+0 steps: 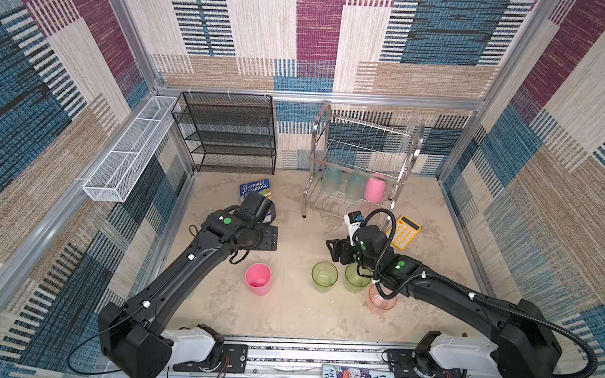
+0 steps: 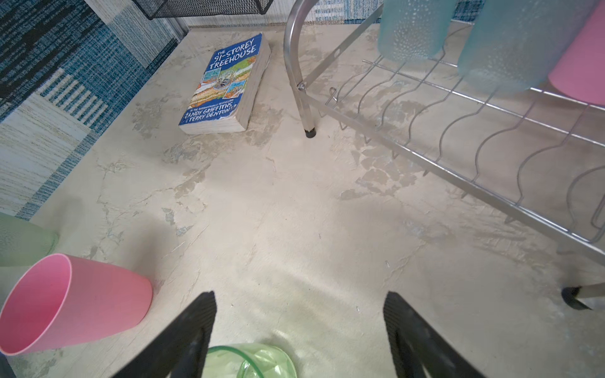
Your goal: Load the cups into the dish rack
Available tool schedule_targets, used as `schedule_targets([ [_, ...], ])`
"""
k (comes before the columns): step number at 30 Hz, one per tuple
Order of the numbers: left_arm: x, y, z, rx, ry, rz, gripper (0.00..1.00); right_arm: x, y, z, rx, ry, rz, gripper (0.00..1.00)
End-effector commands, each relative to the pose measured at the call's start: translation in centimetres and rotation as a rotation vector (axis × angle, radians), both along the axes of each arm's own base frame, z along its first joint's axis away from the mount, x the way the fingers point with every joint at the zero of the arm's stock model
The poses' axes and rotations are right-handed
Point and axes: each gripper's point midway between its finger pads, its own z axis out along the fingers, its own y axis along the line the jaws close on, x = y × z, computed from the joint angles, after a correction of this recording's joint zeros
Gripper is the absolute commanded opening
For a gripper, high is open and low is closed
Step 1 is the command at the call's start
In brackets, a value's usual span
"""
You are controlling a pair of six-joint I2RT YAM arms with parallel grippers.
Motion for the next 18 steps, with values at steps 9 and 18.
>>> schedule_targets([
  [9,-3.2,-10.1,-2.9,0.042,0.125,-0.366,0.76,-0.7,-3.3,0.6,0.067,0.085,-0.092,0.82],
  [18,-4.0,-15.8,-6.0,0.054,0.191,-0.557,0.64,-0.6,-7.1,-0.7,0.068,0.165,-0.196,0.82],
])
